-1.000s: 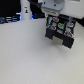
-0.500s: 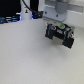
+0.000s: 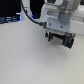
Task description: Open the kcup holder, insert the kcup into the holder, and close the kcup holder
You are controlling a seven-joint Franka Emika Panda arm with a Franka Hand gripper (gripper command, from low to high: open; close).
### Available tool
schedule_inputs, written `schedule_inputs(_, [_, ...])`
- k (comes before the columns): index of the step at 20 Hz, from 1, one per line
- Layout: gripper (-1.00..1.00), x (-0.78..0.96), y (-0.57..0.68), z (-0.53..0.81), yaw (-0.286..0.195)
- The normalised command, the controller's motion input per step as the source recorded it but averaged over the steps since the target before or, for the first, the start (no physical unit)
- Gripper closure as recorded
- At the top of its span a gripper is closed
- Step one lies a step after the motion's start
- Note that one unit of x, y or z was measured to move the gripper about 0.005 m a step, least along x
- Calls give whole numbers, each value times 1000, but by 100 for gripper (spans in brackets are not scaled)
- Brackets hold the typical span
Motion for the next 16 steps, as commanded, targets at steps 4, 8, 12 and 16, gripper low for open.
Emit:
schedule_inputs(4, [-100,-63,239,-169,209])
schedule_inputs(8, [-100,-273,342,-63,155])
schedule_inputs(12, [-100,-379,391,0,136])
schedule_inputs(16, [-100,-515,444,12,109])
